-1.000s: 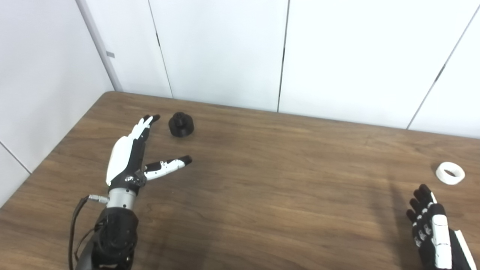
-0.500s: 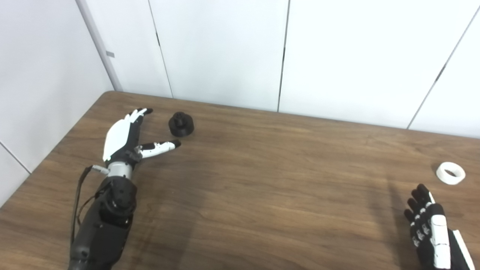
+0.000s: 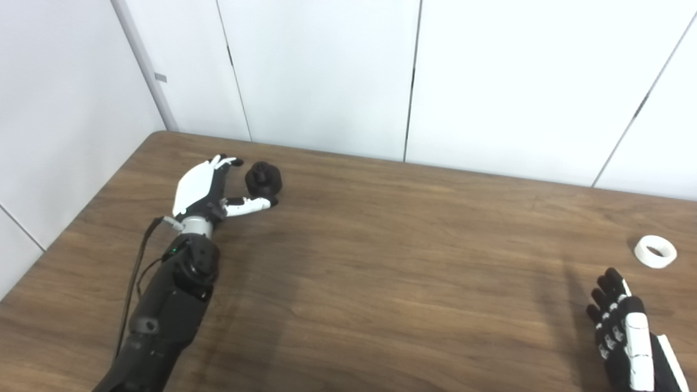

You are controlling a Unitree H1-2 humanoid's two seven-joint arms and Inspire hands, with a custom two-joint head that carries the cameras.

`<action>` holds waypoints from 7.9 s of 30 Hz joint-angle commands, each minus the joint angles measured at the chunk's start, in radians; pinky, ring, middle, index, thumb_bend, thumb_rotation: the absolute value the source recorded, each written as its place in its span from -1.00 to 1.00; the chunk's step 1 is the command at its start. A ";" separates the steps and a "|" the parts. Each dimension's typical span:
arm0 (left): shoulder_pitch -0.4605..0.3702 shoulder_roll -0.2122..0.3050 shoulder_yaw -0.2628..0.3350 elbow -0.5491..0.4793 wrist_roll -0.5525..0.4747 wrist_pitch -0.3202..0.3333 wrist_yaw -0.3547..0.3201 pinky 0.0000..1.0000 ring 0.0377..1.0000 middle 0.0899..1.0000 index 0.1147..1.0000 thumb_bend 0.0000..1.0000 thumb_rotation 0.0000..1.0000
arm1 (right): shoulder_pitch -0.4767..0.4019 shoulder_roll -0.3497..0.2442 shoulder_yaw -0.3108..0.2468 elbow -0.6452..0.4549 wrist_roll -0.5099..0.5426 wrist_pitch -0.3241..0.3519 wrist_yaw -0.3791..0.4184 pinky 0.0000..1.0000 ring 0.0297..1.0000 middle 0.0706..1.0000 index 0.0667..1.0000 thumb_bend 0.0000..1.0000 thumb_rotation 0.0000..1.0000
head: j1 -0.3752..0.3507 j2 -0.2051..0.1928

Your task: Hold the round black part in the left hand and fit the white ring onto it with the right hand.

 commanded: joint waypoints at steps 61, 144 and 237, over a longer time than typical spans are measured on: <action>-0.205 0.033 -0.063 0.285 -0.082 -0.055 0.118 1.00 0.84 0.56 -0.17 0.05 -0.90 | -0.010 -0.008 -0.002 -0.002 0.015 -0.054 0.010 1.00 1.00 1.00 1.00 -0.36 1.00 | -0.007 0.007; 0.449 -0.256 -0.481 -0.485 0.360 -0.359 -0.022 1.00 0.76 0.52 -0.17 0.05 -0.90 | -0.051 0.064 0.091 -0.160 -0.183 0.135 -0.061 1.00 0.99 0.89 0.89 0.20 1.00 | -0.395 0.215; 0.466 -0.191 -0.373 -0.488 0.296 -0.462 -0.049 1.00 0.68 0.45 -0.17 0.05 -0.90 | -0.749 -0.333 0.009 0.624 -1.109 0.268 0.292 1.00 1.00 0.96 0.37 0.72 -0.45 | -0.755 0.193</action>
